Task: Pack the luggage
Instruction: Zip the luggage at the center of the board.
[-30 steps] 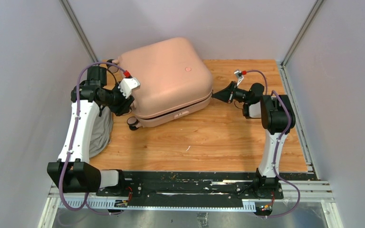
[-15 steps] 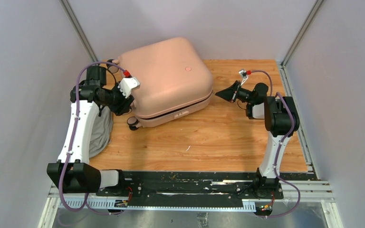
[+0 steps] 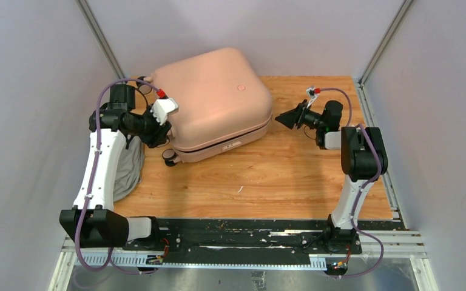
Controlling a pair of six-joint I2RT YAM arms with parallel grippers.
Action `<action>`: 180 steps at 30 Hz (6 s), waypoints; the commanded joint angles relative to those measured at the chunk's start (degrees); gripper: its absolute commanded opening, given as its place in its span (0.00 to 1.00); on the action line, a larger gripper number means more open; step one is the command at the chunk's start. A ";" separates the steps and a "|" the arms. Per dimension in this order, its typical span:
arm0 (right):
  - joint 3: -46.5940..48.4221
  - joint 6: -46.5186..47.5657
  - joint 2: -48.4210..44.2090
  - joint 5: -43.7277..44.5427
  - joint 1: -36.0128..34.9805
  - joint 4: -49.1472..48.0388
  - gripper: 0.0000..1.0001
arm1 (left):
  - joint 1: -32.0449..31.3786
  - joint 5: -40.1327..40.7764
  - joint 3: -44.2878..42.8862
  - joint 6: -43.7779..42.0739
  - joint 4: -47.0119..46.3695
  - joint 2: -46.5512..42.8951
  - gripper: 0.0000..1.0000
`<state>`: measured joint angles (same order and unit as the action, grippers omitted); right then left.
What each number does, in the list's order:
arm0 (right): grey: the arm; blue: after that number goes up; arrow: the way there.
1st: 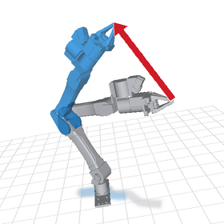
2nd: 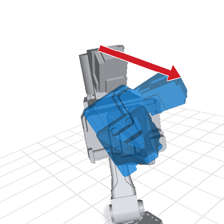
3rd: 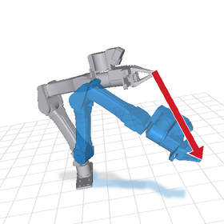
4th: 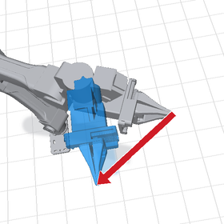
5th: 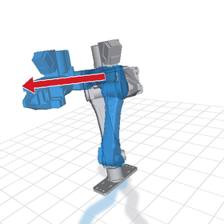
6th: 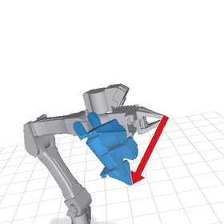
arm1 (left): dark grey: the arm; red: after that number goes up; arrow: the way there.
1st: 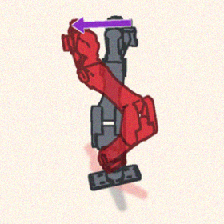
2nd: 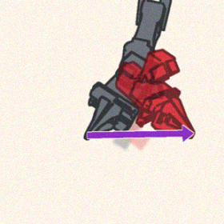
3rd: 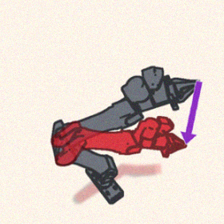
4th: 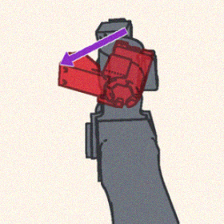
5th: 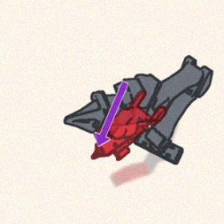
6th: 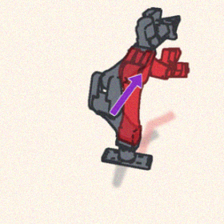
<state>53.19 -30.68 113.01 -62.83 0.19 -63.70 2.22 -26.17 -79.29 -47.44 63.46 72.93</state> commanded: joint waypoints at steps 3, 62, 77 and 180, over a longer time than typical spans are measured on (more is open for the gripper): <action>6.39 4.49 0.79 8.67 0.59 10.49 0.55 | 0.68 -7.25 -3.62 6.31 -1.17 -1.64 0.00; 26.45 8.92 -2.20 36.27 -4.67 46.96 0.56 | 5.54 23.90 -24.90 14.33 -6.57 17.00 0.89; 48.22 16.94 17.97 35.30 -19.19 63.36 0.49 | 3.19 22.27 -19.40 19.00 -13.89 30.05 0.85; -28.89 18.95 -60.18 68.33 -48.77 49.99 0.00 | -58.99 18.07 42.23 -55.35 -39.80 -22.69 0.72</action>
<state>25.02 -12.78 53.21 3.38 -48.29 -8.01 -56.80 -5.93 -38.59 -99.48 25.85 52.25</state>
